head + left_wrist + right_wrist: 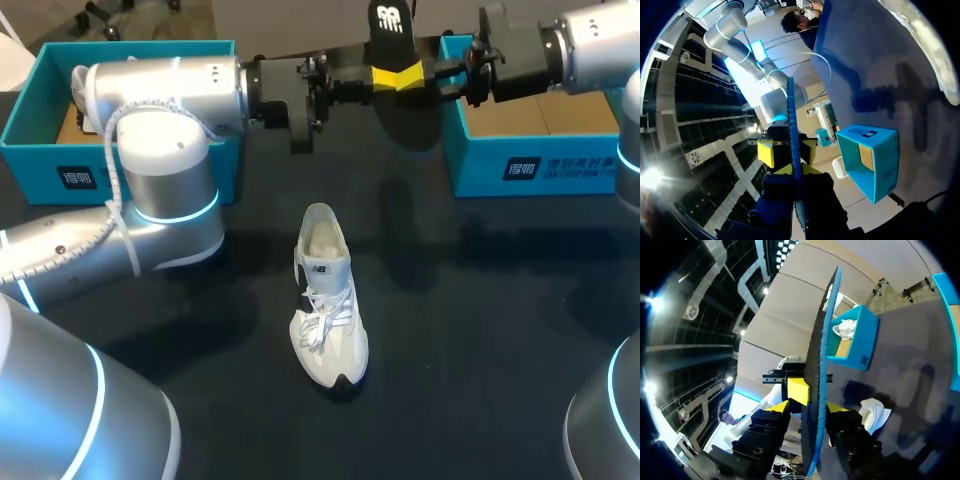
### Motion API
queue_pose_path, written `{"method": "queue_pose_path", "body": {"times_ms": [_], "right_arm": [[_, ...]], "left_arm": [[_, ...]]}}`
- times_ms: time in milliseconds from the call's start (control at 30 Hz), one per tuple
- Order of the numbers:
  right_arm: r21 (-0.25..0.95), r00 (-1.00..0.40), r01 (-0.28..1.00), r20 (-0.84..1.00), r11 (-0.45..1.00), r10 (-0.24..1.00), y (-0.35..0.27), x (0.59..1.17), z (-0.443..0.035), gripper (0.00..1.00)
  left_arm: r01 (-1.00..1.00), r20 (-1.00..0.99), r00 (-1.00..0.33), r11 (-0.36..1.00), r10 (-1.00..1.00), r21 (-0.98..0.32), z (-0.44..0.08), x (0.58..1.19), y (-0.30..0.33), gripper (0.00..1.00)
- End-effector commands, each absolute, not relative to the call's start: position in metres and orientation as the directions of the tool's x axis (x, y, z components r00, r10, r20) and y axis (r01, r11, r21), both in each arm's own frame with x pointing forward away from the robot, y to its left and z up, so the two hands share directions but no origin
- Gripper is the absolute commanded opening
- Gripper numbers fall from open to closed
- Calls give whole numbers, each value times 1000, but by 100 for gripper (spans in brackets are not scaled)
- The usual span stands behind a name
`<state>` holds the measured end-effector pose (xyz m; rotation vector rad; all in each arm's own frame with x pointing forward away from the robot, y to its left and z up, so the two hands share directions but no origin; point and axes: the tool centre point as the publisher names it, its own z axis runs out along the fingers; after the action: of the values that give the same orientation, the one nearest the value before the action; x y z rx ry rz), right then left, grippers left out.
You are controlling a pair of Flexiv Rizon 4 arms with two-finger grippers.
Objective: Take the shoe out of the shoebox, open the shoe tongue, remove and reinsert the insole, then place the shoe into the shoebox
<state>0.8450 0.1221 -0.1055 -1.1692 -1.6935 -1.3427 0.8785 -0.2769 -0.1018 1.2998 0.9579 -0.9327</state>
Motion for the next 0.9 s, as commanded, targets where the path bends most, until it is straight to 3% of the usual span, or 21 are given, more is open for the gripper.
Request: {"method": "queue_pose_path", "body": {"times_ms": [33, 333, 600, 767, 800, 833, 867, 900], "right_arm": [[366, -369, 929, 898, 60, 240, 120, 843, -108, 37], [362, -366, 930, 900, 62, 238, 119, 842, -109, 33], [362, -367, 930, 901, 64, 232, 122, 843, -111, 0], [368, -373, 928, 899, 64, 228, 122, 843, -111, 0], [370, -374, 927, 899, 64, 228, 122, 843, -111, 0], [372, -376, 926, 898, 64, 227, 122, 843, -111, 0], [375, -379, 925, 897, 63, 227, 122, 843, -112, 0], [390, -393, 919, 890, 61, 231, 122, 843, -113, 0]], "left_arm": [[940, -941, 339, 53, -17, 338, -103, 878, -274, 0], [939, -940, 342, 55, -8, 341, -104, 880, -270, 0], [937, -938, 345, 56, -12, 344, -103, 880, -270, 0], [939, -940, 342, 43, -22, 341, -103, 879, -270, 0], [940, -940, 339, 42, -20, 338, -103, 878, -270, 6], [940, -940, 341, 35, -19, 340, -102, 879, -269, 46], [940, -940, 341, 33, -19, 341, -101, 879, -267, 100], [939, -940, 342, 33, -17, 341, -100, 880, -265, 100]]}}
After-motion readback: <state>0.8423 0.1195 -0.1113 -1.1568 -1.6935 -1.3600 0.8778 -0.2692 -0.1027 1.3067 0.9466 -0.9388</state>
